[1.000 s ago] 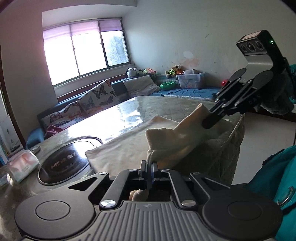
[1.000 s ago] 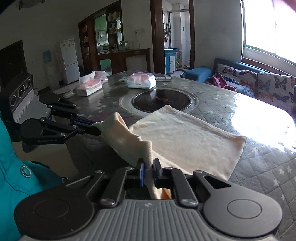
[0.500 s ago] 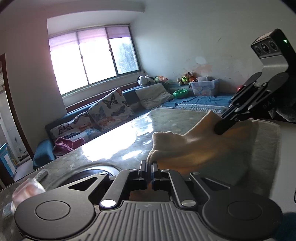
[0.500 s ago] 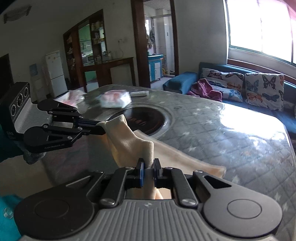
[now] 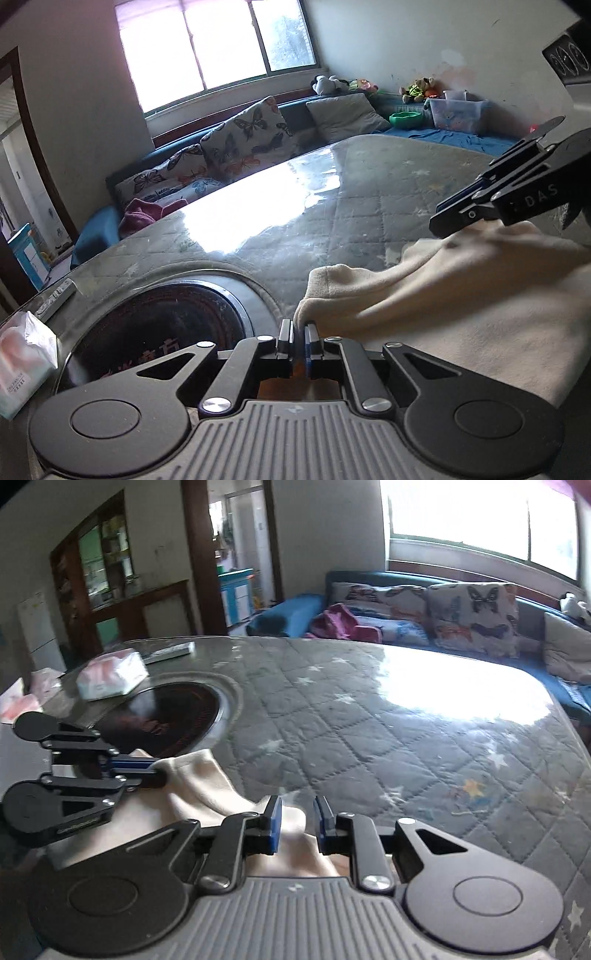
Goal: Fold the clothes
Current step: 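Lift the hem with both grippers and fold it toward the collar, then lay the folded hem down with both grippers and release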
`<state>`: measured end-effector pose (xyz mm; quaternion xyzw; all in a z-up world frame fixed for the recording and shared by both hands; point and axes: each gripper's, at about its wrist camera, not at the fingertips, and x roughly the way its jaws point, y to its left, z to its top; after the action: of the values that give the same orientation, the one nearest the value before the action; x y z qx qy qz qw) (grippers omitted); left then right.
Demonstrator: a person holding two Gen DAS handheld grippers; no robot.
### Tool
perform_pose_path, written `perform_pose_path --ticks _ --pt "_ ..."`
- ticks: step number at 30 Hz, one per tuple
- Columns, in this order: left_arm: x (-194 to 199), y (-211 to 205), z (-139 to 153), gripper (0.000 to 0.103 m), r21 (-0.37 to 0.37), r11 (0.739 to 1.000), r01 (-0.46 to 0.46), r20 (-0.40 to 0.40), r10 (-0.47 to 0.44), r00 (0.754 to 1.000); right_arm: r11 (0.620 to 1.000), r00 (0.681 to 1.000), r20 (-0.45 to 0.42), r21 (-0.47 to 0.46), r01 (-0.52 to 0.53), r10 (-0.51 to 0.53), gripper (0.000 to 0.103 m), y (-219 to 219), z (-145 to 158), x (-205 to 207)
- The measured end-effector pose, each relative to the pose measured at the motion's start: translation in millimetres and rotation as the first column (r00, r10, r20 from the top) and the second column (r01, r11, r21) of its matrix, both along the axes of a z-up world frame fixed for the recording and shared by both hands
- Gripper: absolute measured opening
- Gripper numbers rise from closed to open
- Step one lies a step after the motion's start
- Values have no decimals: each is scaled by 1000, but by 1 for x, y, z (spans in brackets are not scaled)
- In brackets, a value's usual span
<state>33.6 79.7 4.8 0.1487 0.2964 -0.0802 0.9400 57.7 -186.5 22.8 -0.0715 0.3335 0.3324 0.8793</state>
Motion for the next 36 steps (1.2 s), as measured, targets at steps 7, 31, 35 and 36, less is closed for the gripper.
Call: perform_pose_path --ticks 7,31,35,36 --pt "-2 -2 2 10 4 1000 -2 3 2 1000 999 998 -47 27 46 -44 18 -36 8 -16" --pt "1 -6 3 7 19 999 -25 -3 25 1000 997 999 -37 -79 2 -4 7 -27 -11 -31" --pt "0 -6 3 7 14 999 -46 0 46 999 991 995 101 -137 -3 17 7 -14 8 -35" --pt "0 -6 3 7 13 999 -51 0 51 999 989 992 124 -147 1 17 7 -11 9 -34"
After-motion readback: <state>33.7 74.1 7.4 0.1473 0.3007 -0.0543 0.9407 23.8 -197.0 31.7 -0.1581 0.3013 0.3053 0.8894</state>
